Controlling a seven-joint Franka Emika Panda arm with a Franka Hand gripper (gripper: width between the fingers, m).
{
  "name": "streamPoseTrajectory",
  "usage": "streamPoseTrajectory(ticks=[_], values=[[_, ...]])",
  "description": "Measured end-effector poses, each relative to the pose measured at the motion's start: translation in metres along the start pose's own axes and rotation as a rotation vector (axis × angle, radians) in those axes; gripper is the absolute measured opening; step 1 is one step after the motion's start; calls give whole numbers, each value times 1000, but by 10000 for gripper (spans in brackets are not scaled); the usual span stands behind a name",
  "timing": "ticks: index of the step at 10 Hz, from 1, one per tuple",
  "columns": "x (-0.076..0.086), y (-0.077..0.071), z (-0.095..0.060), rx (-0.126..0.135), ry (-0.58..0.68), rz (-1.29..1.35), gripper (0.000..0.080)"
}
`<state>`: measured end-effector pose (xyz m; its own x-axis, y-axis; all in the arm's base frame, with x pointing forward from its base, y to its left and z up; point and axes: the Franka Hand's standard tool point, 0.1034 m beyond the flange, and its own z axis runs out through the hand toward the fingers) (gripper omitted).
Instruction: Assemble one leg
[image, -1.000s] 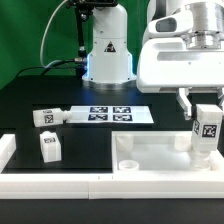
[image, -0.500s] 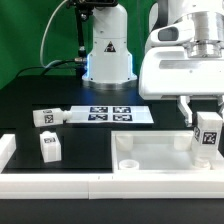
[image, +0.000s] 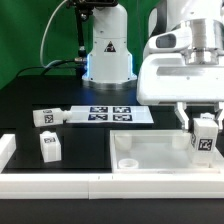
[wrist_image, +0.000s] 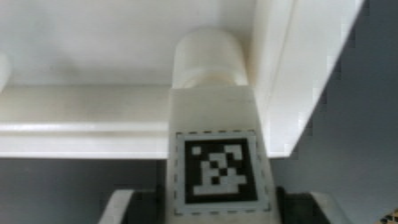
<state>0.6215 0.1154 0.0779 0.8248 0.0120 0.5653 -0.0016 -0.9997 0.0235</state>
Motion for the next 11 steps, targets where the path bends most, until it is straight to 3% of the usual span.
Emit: streamPoseTrajectory(ticks=[3, 4, 5, 6, 7, 11], values=[[0, 0, 0, 0, 5, -11, 287], [0, 0, 0, 0, 5, -14, 373], [0, 0, 0, 0, 1, -18, 373], [-1, 1, 1, -2, -37, -23, 568], [6, 3, -1, -5, -82, -12, 624], [21, 9, 1, -10, -415, 28, 648]])
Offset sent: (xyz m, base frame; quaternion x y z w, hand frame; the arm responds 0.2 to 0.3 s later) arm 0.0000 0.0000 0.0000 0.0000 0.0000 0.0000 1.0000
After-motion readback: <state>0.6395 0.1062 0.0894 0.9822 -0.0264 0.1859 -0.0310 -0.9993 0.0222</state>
